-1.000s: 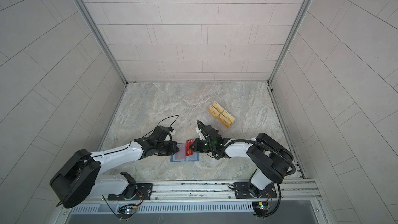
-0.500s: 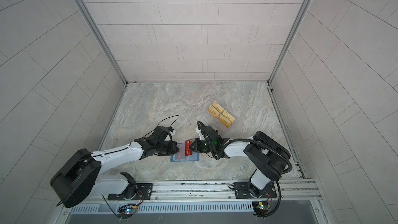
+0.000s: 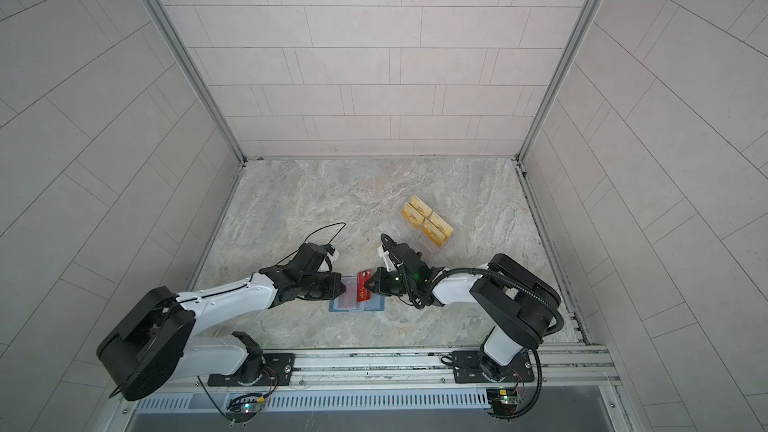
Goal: Put the credit cards into the card holder
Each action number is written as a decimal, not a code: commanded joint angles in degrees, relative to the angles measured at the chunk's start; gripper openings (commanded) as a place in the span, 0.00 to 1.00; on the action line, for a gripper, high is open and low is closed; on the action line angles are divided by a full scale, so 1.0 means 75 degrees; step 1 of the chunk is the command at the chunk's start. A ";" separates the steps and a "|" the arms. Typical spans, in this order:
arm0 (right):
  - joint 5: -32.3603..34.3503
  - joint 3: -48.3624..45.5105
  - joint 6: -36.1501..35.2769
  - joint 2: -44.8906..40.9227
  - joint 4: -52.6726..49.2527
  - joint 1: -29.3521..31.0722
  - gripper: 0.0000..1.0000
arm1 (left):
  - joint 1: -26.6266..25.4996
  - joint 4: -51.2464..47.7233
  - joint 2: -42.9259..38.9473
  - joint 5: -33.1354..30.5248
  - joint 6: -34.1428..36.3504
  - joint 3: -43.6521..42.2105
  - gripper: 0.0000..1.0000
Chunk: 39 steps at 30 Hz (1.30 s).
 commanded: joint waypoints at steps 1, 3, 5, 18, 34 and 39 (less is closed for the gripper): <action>-0.0035 -0.0153 0.0300 0.0098 0.0407 0.0045 0.00 | -0.0030 -0.0263 -0.0033 -0.0193 -0.0001 -0.0108 0.00; -0.0021 -0.0231 0.0381 0.0095 0.0512 0.0051 0.00 | -0.0030 -0.0274 -0.0037 -0.0197 -0.0021 -0.0100 0.00; -0.0036 -0.0281 0.0440 0.0104 0.0620 0.0068 0.00 | -0.0031 -0.0275 -0.0036 -0.0196 -0.0021 -0.0100 0.00; -0.0145 -0.0518 0.0909 0.0400 0.1612 0.0139 0.00 | -0.0036 -0.0316 -0.0048 -0.0192 -0.0003 -0.0088 0.00; -0.0387 -0.0577 0.1103 0.0858 0.2319 0.0162 0.00 | -0.0030 -0.0518 -0.0165 -0.0256 0.0093 -0.0026 0.00; -0.0439 -0.0653 0.1193 0.1002 0.2558 0.0174 0.00 | -0.0030 -0.0556 -0.0171 -0.0258 0.0099 0.0006 0.00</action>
